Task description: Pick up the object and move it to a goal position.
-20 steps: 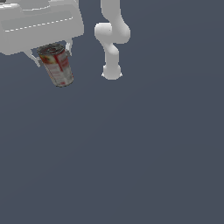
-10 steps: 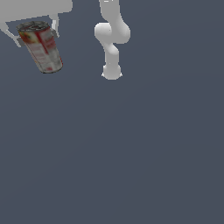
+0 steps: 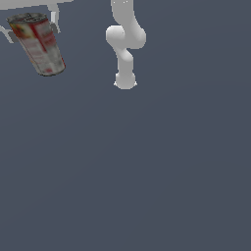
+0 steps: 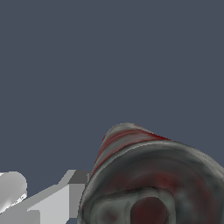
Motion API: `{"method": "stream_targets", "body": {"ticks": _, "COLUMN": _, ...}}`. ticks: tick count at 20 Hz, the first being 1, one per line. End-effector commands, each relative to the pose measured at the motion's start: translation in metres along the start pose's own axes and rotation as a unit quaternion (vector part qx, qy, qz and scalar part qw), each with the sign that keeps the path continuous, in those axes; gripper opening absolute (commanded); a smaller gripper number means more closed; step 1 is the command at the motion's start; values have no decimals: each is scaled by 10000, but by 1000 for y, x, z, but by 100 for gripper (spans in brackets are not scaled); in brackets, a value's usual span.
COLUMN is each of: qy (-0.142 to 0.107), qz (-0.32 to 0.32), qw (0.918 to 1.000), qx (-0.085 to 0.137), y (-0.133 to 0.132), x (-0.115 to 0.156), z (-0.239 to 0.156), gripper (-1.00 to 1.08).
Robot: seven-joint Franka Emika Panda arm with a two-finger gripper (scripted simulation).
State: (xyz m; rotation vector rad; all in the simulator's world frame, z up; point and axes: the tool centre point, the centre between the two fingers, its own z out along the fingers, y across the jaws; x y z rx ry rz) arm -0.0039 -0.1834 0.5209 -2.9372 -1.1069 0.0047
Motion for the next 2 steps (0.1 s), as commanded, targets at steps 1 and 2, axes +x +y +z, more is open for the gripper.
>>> {"method": "stream_targets", "body": {"ticks": 1, "qy": 11, "qz": -1, "qw": 10000, "qx": -17, "y": 0, "x": 0, "z": -4, "gripper": -100}}
{"method": "stream_targets", "body": {"ticks": 2, "qy": 11, "qz": -1, "qw": 10000, "qx": -17, "y": 0, "x": 0, "z": -4, "gripper": -100}}
